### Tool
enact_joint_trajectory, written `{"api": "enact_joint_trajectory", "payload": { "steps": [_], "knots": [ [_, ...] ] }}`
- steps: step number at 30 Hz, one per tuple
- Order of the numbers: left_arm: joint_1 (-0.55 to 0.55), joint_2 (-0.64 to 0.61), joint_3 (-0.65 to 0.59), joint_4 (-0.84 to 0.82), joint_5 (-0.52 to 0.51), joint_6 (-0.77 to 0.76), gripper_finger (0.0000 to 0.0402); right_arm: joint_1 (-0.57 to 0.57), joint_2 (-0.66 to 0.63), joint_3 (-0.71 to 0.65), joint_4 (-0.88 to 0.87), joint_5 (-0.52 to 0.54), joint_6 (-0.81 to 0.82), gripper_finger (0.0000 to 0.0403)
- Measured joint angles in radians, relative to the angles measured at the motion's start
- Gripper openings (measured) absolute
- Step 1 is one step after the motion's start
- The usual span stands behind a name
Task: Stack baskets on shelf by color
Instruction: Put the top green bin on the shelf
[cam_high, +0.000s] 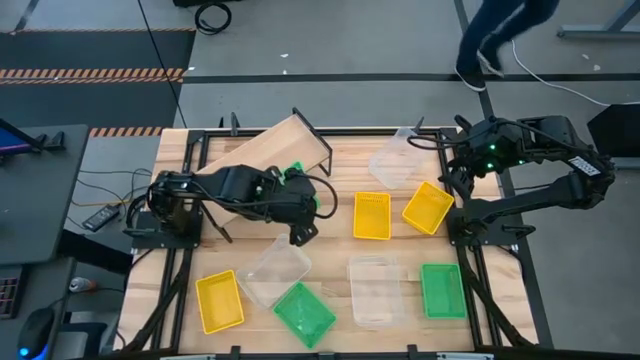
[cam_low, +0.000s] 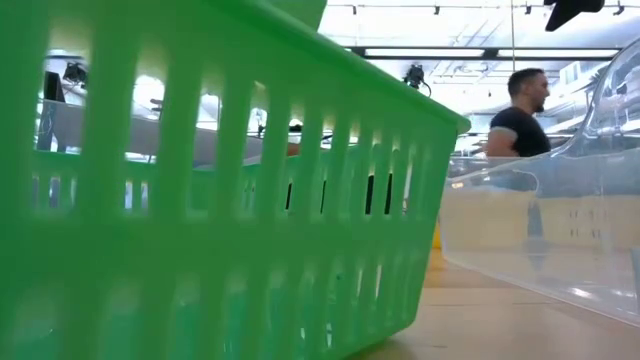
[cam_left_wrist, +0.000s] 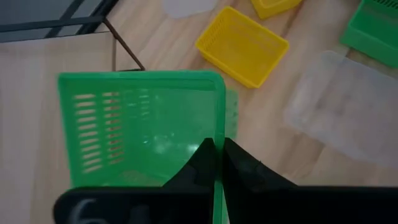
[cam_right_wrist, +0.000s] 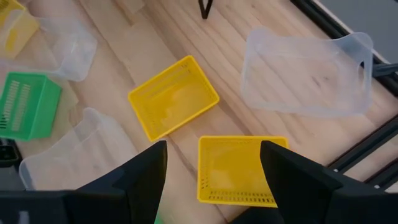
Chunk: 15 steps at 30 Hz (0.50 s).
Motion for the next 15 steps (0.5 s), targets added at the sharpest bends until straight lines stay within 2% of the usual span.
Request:
{"api": "enact_joint_trajectory", "payload": {
  "steps": [15],
  "knots": [
    [0.012,-0.04,-0.002,0.0,-0.027,0.076,0.0013,0.0,0.0,0.0,-0.001,0.011,-0.008,0.0264]
  ]
}}
